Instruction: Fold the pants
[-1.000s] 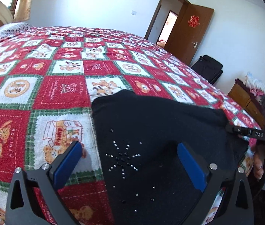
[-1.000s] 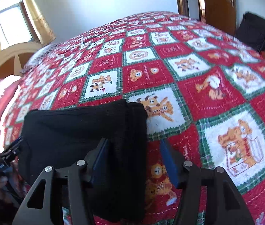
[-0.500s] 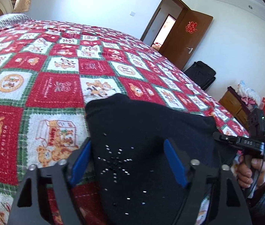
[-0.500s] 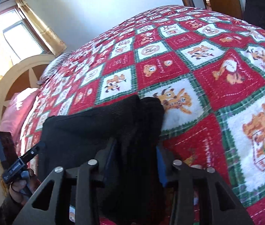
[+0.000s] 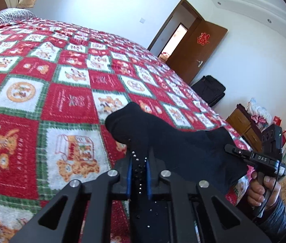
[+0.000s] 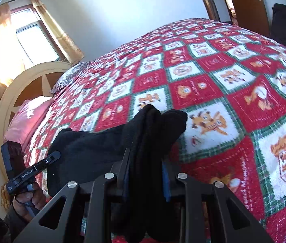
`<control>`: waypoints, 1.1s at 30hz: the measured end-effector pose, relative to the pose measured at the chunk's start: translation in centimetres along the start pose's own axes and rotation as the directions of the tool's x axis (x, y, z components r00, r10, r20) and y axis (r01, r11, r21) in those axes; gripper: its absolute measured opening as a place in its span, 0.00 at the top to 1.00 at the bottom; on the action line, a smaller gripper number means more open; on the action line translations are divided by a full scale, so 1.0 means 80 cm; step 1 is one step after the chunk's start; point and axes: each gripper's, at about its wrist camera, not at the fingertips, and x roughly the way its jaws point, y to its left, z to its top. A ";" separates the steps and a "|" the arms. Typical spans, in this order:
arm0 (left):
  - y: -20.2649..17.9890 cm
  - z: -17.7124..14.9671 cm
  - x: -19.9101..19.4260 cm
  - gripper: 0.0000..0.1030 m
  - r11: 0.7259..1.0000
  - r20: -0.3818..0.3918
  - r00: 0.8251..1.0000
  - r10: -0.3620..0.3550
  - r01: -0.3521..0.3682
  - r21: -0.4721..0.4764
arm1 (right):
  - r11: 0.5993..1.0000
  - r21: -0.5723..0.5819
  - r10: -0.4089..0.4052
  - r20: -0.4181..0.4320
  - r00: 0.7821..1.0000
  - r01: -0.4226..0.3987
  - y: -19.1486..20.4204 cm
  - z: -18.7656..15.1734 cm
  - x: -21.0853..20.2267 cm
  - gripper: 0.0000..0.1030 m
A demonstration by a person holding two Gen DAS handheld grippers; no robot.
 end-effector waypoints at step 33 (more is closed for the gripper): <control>0.203 0.005 -0.130 0.60 0.869 0.136 0.866 0.481 -0.450 -0.205 | 0.972 -0.079 0.206 -0.168 0.964 -0.222 0.204 0.056 0.261 0.54</control>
